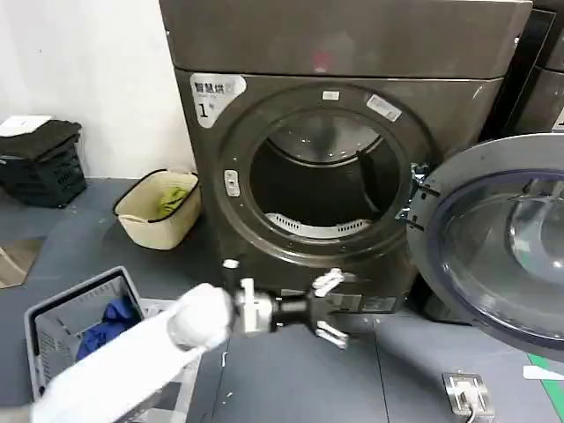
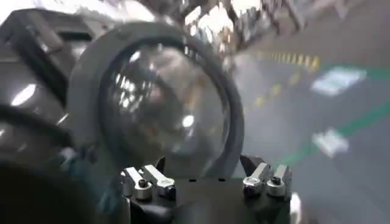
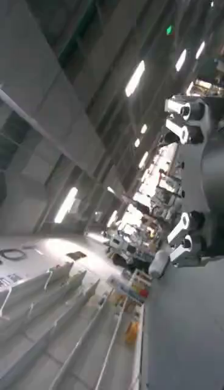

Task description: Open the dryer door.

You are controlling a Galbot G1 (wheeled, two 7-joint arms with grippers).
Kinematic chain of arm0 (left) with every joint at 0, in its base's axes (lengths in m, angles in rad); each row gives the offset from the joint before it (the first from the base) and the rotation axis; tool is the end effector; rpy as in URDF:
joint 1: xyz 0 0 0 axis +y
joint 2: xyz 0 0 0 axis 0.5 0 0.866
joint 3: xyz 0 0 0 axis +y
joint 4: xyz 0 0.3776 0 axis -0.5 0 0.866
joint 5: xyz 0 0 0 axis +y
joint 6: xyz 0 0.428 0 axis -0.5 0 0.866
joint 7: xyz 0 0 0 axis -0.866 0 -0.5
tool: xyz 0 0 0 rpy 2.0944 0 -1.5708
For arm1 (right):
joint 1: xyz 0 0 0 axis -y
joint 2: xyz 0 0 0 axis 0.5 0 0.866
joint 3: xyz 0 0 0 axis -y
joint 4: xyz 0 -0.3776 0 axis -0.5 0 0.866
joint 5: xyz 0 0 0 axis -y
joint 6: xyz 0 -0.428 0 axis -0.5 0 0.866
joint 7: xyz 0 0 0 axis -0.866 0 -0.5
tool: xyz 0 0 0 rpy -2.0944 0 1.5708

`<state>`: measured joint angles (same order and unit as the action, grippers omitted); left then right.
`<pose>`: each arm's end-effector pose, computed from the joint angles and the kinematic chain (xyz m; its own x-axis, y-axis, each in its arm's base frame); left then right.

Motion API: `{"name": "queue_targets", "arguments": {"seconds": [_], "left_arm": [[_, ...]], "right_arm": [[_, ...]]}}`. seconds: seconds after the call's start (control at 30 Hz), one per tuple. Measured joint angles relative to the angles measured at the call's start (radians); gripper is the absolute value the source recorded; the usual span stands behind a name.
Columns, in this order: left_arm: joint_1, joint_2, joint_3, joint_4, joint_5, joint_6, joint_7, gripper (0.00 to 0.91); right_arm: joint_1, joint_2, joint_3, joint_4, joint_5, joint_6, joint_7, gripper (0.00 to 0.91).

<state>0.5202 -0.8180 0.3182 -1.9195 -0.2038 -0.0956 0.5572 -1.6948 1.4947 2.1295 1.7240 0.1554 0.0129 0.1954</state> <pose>0.4197 -0.0608 -0.1885 -0.2292 0.9584 0.1701 0.7724 0.0726 0.6310 -0.1803 -0.4452 -0.2137 0.0578 0.9518 -0.3012 0.8862 -0.1878 -0.4234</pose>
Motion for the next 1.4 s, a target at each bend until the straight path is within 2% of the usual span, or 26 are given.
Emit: {"name": "queue_targets", "arguments": {"seconds": [0.2, 0.47, 0.67, 0.73, 0.93, 1.1, 1.4], "left_arm": [[0.104, 0.178, -0.133, -0.02, 0.129, -0.098, 0.008, 0.907], [0.359, 0.422, -0.389, 0.012, 0.339, -0.273, -0.039, 0.907], [0.558, 0.546, -0.579, 0.024, 0.515, -0.398, -0.048, 0.907], [0.603, 0.579, -0.635, 0.033, 0.59, -0.44, -0.047, 0.907], [0.656, 0.662, -0.733, 0.056, 0.826, -0.581, -0.034, 0.907], [0.672, 0.716, -0.75, 0.076, 1.045, -0.718, -0.019, 0.907], [0.675, 0.742, -0.76, 0.088, 1.356, -0.731, -0.03, 0.907]], "right_arm": [[0.017, -0.025, -0.038, -0.018, 0.0, -0.001, -0.019, 0.907], [0.044, -0.065, -0.101, -0.031, 0.005, 0.003, -0.04, 0.907], [0.064, -0.087, -0.153, -0.048, 0.044, 0.009, -0.052, 0.907], [0.069, -0.093, -0.166, -0.056, 0.063, 0.03, -0.058, 0.907], [0.071, -0.111, -0.19, -0.084, 0.103, 0.063, -0.071, 0.907], [0.07, -0.118, -0.191, -0.107, 0.109, 0.088, -0.078, 0.907], [0.079, -0.114, -0.198, -0.117, 0.103, 0.11, -0.093, 0.907]]}}
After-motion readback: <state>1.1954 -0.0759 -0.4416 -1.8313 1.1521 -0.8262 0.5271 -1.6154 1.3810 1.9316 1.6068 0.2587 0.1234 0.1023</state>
